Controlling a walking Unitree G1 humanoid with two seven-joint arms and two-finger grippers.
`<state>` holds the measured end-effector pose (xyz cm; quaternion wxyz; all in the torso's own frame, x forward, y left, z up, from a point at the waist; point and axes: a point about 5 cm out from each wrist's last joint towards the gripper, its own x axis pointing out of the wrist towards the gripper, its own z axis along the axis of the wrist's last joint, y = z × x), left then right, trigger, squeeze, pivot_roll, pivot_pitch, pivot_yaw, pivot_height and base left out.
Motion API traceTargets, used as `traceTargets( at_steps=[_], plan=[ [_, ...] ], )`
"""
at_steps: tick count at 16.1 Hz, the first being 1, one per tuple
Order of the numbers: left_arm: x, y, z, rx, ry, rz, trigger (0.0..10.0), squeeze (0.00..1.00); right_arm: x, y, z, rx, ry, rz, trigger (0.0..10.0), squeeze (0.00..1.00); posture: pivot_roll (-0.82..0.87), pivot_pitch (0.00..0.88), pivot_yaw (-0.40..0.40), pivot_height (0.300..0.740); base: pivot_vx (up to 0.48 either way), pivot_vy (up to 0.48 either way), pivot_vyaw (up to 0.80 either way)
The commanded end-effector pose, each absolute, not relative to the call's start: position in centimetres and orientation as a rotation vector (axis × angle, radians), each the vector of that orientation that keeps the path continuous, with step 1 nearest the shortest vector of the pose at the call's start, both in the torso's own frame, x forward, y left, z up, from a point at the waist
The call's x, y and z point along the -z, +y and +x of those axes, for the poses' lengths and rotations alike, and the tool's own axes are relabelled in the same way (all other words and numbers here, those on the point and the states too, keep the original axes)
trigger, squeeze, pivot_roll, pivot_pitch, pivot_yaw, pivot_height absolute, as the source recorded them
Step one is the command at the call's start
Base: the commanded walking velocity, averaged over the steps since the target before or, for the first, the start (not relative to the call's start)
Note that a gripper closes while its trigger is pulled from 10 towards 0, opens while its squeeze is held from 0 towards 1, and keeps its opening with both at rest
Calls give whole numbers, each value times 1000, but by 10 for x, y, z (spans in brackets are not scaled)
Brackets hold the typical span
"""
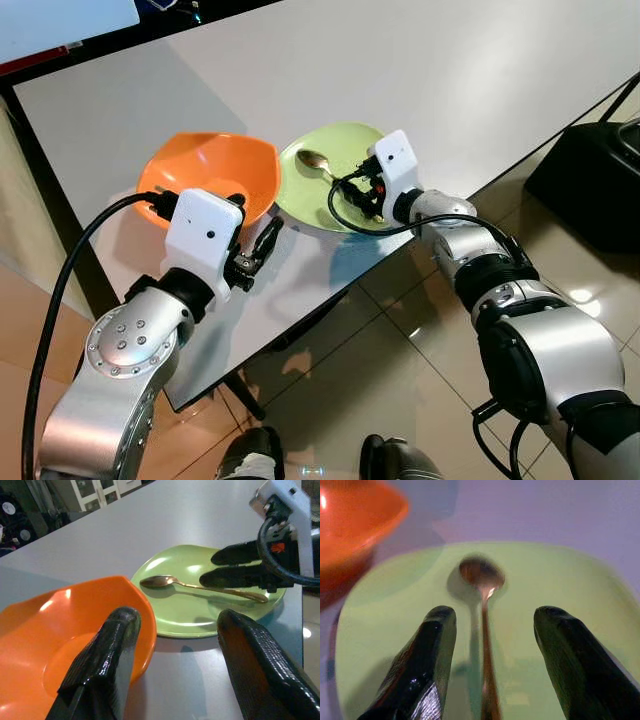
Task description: Setting the table
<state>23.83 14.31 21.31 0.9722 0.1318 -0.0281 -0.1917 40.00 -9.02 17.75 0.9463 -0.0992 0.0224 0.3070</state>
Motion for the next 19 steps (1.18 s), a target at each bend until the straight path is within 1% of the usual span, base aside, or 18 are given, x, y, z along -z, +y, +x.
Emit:
traceTargets(
  at_steps=[1,3,4,5,6,7,8,9,10,11,12,14,16,17,18,19],
  plan=[
    [-214,144,240,362,-74,278,10000,0,-189,-97,402,-577,-50,-177,10000,0,140,137,-20,740,0,0,0],
    [-218,147,241,303,-109,258,10000,0,-205,-111,403,-510,-174,-132,10000,0,127,111,-30,740,0,0,0],
    [-219,149,240,286,-119,241,10000,0,-211,-118,403,-476,-215,-114,10000,0,108,82,-36,740,0,0,0],
    [-219,149,240,278,-127,232,10000,0,-214,-123,402,-458,-237,-108,10000,0,108,82,-36,740,0,0,0],
    [-218,149,238,273,-131,228,10000,0,-216,-131,396,-421,-268,-84,10000,0,91,52,-40,740,0,0,0],
    [-213,148,234,275,-128,226,10000,0,-217,-142,381,-360,-281,-23,10000,0,77,29,-39,740,0,0,0],
    [-209,147,233,280,-120,220,10000,0,-216,-144,370,-335,-279,12,10000,0,60,9,-33,740,0,0,0],
    [-202,146,229,286,-95,214,10000,0,-211,-141,345,-305,-259,59,10000,0,52,0,-26,740,0,0,0],
    [-202,146,229,286,-95,214,10000,0,-211,-141,345,-305,-259,59,10000,0,52,0,-26,740,0,0,0],
    [-196,144,231,294,-75,216,10000,0,-202,-134,322,-305,-228,94,10000,0,39,0,-21,740,0,0,0],
    [-196,142,233,299,-71,202,10000,0,-196,-128,311,-305,-210,117,10000,0,35,0,-20,740,0,0,0],
    [-193,136,243,313,-73,194,10000,0,-179,-119,298,-300,-159,153,10000,0,14,0,2,740,-249,0,0],
    [-191,131,252,327,-85,194,10000,0,-174,-116,293,-294,-122,159,10000,0,8,0,7,740,-251,0,0],
    [-191,131,256,319,-94,194,10000,0,-175,-118,289,-281,-85,145,10000,0,8,0,9,740,0,0,0],
    [-191,134,260,280,-102,212,10000,0,-167,-122,282,-266,15,74,10000,0,17,0,2,740,0,0,0],
    [-191,138,260,256,-108,215,10000,0,-160,-123,276,-274,56,-1,10000,0,20,0,-2,740,0,0,0]
  ],
)
